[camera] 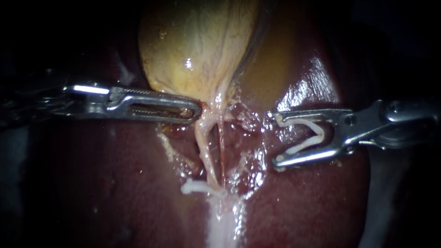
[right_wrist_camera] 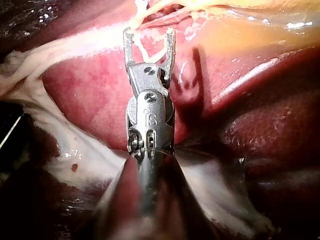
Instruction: Clipping second clip left tube
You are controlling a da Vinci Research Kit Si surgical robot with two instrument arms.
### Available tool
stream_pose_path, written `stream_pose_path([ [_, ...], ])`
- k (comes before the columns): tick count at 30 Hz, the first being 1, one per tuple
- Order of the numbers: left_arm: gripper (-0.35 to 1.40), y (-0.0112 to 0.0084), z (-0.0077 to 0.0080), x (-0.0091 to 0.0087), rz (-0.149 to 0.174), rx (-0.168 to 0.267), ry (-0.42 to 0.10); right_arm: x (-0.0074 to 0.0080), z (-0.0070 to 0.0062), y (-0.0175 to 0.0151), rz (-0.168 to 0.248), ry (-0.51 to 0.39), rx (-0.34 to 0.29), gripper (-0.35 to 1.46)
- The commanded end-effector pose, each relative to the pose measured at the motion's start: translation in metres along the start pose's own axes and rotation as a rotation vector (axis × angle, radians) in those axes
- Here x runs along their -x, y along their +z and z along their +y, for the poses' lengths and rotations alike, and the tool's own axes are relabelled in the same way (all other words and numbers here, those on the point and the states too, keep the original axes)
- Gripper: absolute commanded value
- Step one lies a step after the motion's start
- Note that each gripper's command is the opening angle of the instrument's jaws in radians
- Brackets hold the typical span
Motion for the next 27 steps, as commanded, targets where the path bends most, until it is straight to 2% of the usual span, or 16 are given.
stream_pose_path([
  [1, -0.35, -0.0002, 0.0, 0.0, 0.0, 0.001, 0.0, 0.0, 0.0, 0.0, 0.0, 0.0, 0.0, 0.49],
  [6, -0.35, -0.0016, 0.0009, -0.0002, -0.004, 0.007, -0.004, 0.0, 0.0, 0.0, 0.0, 0.0, 0.001, 0.49],
  [10, -0.35, -0.0034, 0.0025, -0.0007, -0.006, 0.005, -0.01, 0.0, -0.0001, 0.0, 0.0, 0.0, 0.001, 0.49],
  [15, -0.35, -0.0052, 0.0045, -0.0011, 0.011, 0.013, -0.018, -0.0001, -0.0002, 0.0001, 0.003, 0.001, 0.002, 0.49],
  [21, -0.35, -0.0052, 0.0058, -0.0011, 0.016, 0.016, -0.02, -0.0002, -0.0005, 0.0009, 0.003, 0.0, 0.006, 0.49],
  [27, -0.35, -0.0048, 0.0059, -0.0012, 0.018, 0.015, -0.02, 0.0007, -0.0013, 0.0043, 0.002, -0.009, 0.018, 0.49],
])
